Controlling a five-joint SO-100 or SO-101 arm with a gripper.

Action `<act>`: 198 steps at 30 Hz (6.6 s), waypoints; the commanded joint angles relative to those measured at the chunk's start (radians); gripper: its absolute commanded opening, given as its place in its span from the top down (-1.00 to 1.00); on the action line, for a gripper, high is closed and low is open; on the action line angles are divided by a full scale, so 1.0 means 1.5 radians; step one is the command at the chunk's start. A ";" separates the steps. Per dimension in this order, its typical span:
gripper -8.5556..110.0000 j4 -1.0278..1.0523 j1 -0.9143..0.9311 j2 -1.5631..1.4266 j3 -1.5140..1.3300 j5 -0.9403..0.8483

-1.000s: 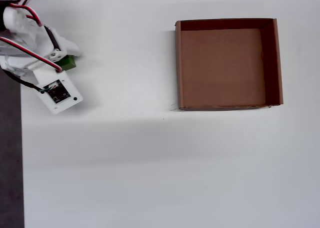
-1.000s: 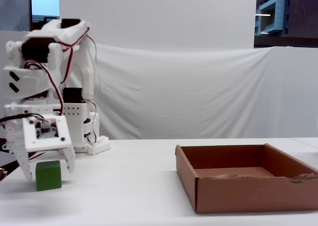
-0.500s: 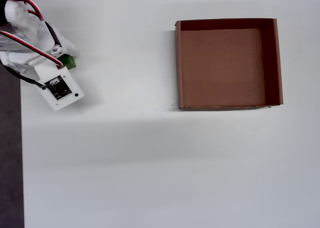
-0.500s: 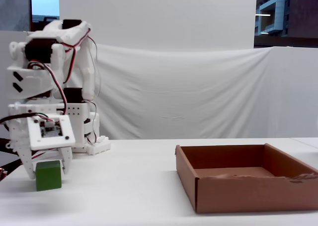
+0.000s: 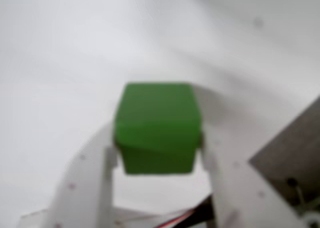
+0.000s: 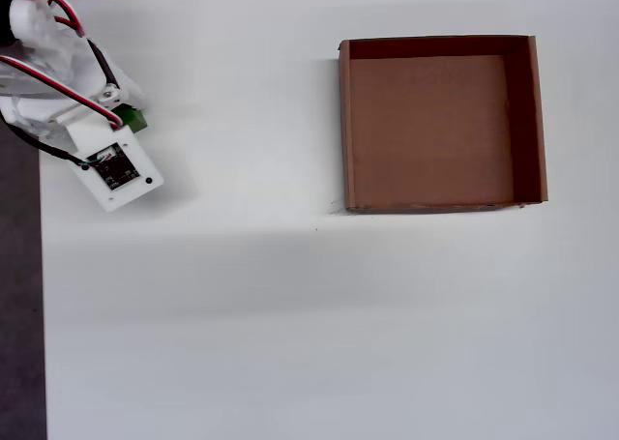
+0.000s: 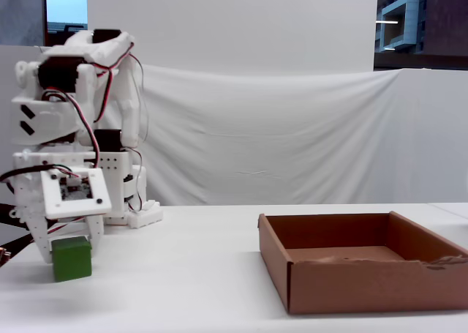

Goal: Grasp a green cube and put it in a box.

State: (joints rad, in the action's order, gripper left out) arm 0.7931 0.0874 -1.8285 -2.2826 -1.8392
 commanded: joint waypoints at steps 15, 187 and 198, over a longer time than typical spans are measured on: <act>0.58 0.002 -0.004 -0.036 0.001 -0.001; 0.50 0.322 -0.224 -0.132 0.285 0.482; 0.50 0.272 -0.025 -0.492 -0.135 0.483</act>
State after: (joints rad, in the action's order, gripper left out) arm 1.2057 0.0199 -2.4513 -2.3807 -1.1183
